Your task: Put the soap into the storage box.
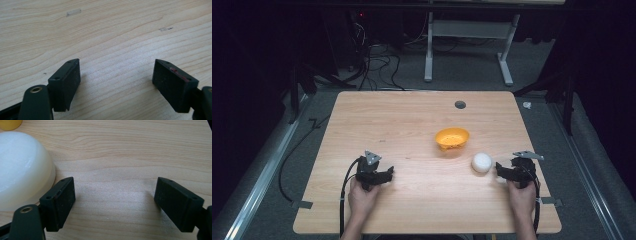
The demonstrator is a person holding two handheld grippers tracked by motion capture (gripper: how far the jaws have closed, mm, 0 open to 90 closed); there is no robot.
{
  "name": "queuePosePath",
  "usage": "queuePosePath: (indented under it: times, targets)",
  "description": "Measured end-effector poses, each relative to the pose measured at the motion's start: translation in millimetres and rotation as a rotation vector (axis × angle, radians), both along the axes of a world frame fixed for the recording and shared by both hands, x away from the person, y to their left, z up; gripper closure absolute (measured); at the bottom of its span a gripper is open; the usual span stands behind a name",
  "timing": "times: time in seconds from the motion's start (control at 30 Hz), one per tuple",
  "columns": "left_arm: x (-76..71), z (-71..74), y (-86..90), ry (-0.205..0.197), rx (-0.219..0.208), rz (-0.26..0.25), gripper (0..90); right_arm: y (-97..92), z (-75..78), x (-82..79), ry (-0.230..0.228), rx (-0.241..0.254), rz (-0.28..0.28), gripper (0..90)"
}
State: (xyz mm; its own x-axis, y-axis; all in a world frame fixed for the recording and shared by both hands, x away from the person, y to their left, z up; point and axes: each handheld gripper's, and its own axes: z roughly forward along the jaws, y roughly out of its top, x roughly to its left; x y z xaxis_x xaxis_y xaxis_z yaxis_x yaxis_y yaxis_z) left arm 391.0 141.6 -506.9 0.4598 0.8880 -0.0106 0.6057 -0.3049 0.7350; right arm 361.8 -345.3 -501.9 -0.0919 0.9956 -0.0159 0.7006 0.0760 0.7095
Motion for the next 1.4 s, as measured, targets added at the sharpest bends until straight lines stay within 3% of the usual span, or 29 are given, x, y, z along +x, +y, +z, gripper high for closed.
queuePosePath:
  times: [1.4]
  targets:
    - [-0.2, -0.1, 0.0, 0.001, -0.004, 0.003, 23.0, 0.5, 0.4, -3.9, -0.007, 0.017, 0.004, 20.7]
